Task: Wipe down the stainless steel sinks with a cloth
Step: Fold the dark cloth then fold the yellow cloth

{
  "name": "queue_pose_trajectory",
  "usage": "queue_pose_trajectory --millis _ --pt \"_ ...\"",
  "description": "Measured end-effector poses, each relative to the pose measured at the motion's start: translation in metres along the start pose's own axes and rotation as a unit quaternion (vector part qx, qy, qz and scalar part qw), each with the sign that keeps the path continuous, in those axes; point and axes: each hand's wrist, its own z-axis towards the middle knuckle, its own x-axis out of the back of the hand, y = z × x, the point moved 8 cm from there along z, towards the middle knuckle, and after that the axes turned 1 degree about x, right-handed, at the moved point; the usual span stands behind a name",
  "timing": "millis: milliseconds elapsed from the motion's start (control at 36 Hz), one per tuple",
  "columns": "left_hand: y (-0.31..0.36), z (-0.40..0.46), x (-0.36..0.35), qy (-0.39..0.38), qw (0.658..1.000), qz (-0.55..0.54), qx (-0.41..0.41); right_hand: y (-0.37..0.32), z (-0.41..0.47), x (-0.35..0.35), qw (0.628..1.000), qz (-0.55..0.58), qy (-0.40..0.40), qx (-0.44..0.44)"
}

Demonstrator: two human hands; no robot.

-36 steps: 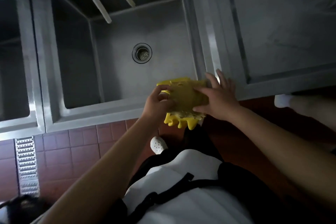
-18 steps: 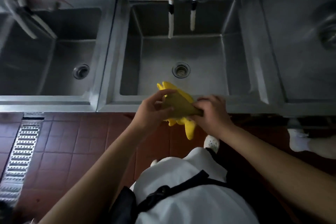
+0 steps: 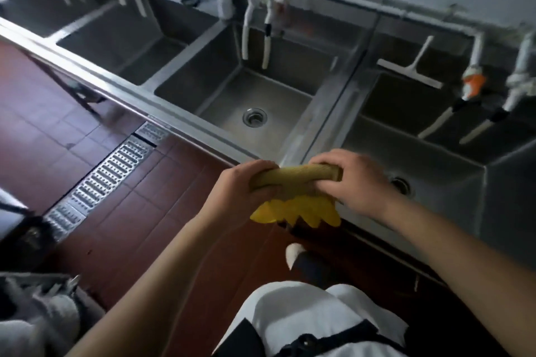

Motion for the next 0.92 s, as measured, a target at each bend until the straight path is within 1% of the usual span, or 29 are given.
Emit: queue_pose_trajectory --millis 56,111,139,222,361,444,556,639,750,861,917 --pt "-0.024 0.001 0.022 0.029 0.996 -0.070 0.049 -0.008 0.034 -0.016 0.995 0.076 -0.062 -0.008" --pt "-0.040 0.003 0.040 0.057 0.990 -0.110 0.069 -0.013 0.060 -0.031 0.982 0.149 -0.113 -0.014" --pt "-0.051 0.003 0.052 0.077 0.986 -0.124 0.081 -0.017 0.077 -0.041 0.977 0.166 -0.137 -0.009" --pt "-0.083 0.002 0.086 0.120 0.971 -0.164 0.123 -0.035 0.131 -0.072 0.962 0.194 -0.189 0.019" --pt "-0.131 0.004 0.146 0.186 0.938 -0.204 0.209 -0.082 0.221 -0.116 0.940 0.232 -0.236 0.077" --pt "-0.158 0.007 0.188 0.241 0.922 -0.188 0.238 -0.113 0.272 -0.146 0.927 0.236 -0.270 0.111" --pt "-0.191 0.009 0.233 0.323 0.889 -0.180 0.268 -0.150 0.330 -0.185 0.905 0.251 -0.312 0.144" --pt "-0.213 0.008 0.255 0.367 0.865 -0.182 0.290 -0.178 0.363 -0.210 0.896 0.256 -0.327 0.160" --pt "-0.242 0.004 0.285 0.404 0.840 -0.189 0.308 -0.211 0.400 -0.240 0.888 0.260 -0.334 0.182" --pt "-0.285 0.007 0.321 0.417 0.826 -0.215 0.312 -0.240 0.438 -0.275 0.890 0.263 -0.329 0.171" --pt "-0.311 0.012 0.343 0.410 0.830 -0.223 0.305 -0.254 0.459 -0.293 0.894 0.262 -0.321 0.170"
